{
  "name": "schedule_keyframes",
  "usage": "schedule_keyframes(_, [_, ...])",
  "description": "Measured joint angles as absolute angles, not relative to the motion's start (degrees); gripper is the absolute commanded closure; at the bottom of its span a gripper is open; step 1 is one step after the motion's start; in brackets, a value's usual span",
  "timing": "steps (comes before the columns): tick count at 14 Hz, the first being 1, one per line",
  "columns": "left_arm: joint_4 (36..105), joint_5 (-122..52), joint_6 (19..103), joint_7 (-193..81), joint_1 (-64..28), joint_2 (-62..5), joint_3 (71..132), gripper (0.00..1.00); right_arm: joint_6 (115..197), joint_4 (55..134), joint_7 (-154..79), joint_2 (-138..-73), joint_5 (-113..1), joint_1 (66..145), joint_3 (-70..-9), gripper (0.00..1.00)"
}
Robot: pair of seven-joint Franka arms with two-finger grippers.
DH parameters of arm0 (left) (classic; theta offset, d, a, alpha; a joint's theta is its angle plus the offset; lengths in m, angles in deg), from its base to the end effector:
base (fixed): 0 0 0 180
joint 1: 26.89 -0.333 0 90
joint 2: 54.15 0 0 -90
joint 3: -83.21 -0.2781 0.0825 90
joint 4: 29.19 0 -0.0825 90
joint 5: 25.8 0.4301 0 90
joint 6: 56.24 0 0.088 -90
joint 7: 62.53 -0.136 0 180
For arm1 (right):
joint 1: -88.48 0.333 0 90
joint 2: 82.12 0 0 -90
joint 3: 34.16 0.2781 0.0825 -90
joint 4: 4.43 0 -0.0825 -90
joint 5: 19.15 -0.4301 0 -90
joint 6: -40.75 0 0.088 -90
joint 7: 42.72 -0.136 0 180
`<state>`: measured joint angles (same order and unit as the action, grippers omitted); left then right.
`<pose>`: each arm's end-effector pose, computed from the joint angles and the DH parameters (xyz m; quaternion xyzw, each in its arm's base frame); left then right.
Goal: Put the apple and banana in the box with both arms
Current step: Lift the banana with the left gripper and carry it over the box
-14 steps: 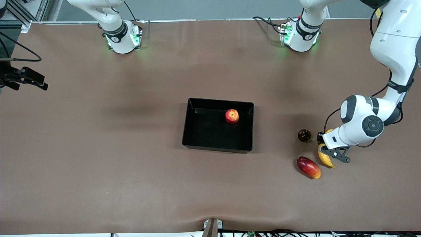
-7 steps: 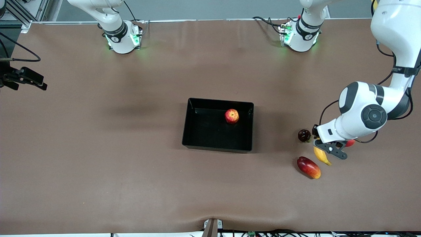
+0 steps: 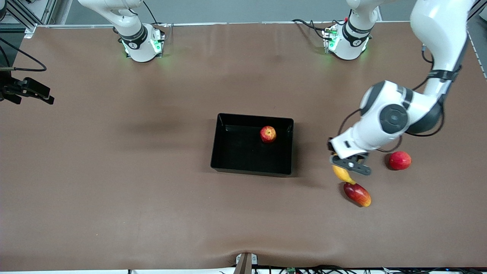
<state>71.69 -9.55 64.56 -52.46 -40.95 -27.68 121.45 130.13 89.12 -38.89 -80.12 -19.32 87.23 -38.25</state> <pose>0.6271 -0.2415 0.2636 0.9851 -0.1707 -0.0069 0.0174 0.5852 -0.0548 0.5454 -0.9997 0.0131 0.0187 0.0042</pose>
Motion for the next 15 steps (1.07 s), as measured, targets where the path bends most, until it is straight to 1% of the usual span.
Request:
schedule_keyframes(4, [68.83,-9.57,64.26,-44.88,-33.92,-26.58,121.49,1.00,130.13,89.12,-38.88,-80.14,-19.32,87.23,-38.24,0.00])
schedule_keyframes(9, [61.81,-9.56,64.26,-33.56,-23.63,-22.02,120.42,1.00,130.12,89.12,-38.87,-80.15,-19.32,87.23,-38.23,0.00])
schedule_keyframes(11, [58.49,-9.56,64.26,-31.74,-18.75,-19.92,118.36,1.00,130.11,89.12,-38.87,-80.16,-19.32,87.21,-38.25,0.00])
schedule_keyframes(15, [52.21,-9.58,64.25,-30.05,-7.44,-16.34,110.30,1.00,130.09,89.13,-38.85,-80.62,-19.30,86.60,-38.28,0.00])
